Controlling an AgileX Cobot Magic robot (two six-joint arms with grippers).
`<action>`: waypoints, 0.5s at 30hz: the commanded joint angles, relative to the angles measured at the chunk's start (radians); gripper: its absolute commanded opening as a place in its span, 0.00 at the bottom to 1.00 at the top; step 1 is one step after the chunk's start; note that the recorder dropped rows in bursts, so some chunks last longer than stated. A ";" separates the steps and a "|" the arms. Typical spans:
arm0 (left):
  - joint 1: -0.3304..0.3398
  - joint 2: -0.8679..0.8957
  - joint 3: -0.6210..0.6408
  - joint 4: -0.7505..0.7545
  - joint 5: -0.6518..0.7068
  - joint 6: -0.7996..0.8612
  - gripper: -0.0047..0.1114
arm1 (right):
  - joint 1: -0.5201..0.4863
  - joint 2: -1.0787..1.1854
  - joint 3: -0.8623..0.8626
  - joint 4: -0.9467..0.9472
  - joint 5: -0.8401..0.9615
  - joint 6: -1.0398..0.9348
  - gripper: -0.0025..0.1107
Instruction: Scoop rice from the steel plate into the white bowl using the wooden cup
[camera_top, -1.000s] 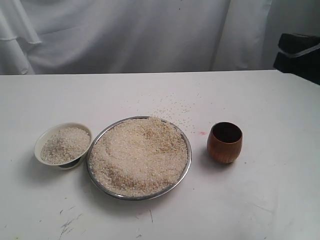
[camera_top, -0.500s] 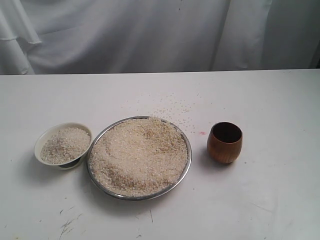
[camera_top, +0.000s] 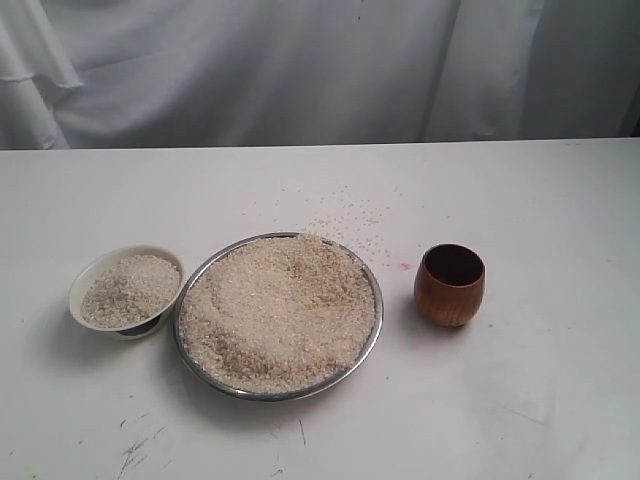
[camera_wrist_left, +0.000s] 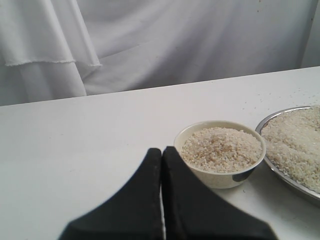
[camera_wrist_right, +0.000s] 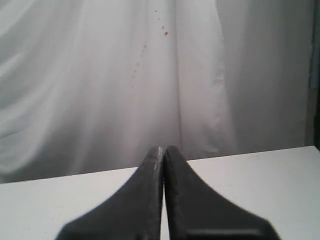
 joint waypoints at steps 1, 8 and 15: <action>-0.007 0.008 -0.003 -0.001 -0.010 -0.003 0.04 | -0.109 -0.244 0.173 0.028 0.030 0.015 0.02; -0.007 0.008 -0.003 -0.001 -0.010 -0.003 0.04 | -0.123 -0.408 0.224 0.028 0.173 0.029 0.02; -0.007 0.008 -0.003 -0.001 -0.010 -0.003 0.04 | -0.123 -0.424 0.224 0.025 0.152 0.027 0.02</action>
